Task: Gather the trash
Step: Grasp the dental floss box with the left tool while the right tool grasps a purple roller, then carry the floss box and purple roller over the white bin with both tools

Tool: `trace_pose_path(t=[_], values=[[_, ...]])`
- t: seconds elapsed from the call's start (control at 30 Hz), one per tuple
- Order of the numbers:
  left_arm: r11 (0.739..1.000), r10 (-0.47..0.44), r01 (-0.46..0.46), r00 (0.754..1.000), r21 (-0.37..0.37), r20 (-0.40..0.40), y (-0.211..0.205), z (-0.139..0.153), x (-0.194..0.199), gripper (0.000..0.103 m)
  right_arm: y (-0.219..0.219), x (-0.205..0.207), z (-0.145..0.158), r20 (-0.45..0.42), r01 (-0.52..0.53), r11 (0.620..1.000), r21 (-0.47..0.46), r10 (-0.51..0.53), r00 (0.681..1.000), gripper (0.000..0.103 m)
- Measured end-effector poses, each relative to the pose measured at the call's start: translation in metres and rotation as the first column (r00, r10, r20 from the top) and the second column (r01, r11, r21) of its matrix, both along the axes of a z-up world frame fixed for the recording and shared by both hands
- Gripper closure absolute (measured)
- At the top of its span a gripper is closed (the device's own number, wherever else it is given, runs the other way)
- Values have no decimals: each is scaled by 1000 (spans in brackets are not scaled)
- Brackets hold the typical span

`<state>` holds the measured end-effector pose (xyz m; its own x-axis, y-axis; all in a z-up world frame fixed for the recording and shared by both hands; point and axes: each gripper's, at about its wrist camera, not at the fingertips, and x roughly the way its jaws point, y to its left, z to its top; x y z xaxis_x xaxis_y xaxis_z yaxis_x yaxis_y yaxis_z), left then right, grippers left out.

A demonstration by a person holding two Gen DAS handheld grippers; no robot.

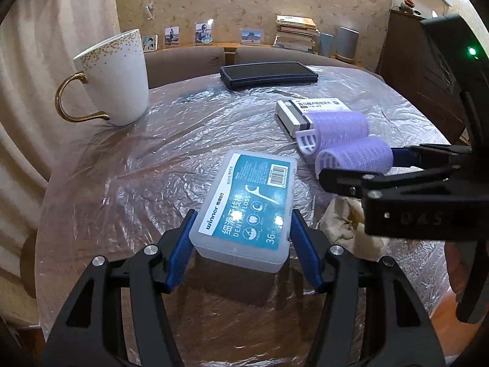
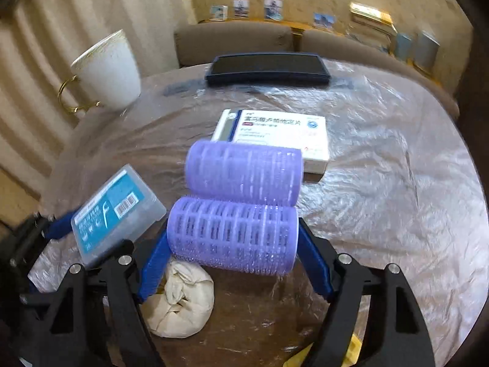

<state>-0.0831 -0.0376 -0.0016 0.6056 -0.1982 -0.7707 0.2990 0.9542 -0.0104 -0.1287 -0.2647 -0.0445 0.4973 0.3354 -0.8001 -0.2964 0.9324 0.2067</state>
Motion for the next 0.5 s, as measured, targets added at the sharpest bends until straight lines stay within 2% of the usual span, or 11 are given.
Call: trace_pose_path(t=[0.07, 0.1, 0.2, 0.5], values=[[1000, 3, -3, 1000, 1, 3, 1, 1, 0, 42, -11, -1, 6, 4, -23, 993, 119, 23, 1000, 28], [1000, 5, -5, 1000, 0, 6, 2, 1, -1, 42, -15, -3, 11, 16, -26, 990, 140, 24, 1000, 28], [1000, 11, -10, 1000, -10, 7, 3, 2, -2, 42, -25, -9, 26, 61, -36, 988, 149, 27, 998, 28], [1000, 15, -14, 999, -23, 29, -1, 8, -12, 42, -51, -26, 52, 113, -65, 957, 284, 33, 993, 27]])
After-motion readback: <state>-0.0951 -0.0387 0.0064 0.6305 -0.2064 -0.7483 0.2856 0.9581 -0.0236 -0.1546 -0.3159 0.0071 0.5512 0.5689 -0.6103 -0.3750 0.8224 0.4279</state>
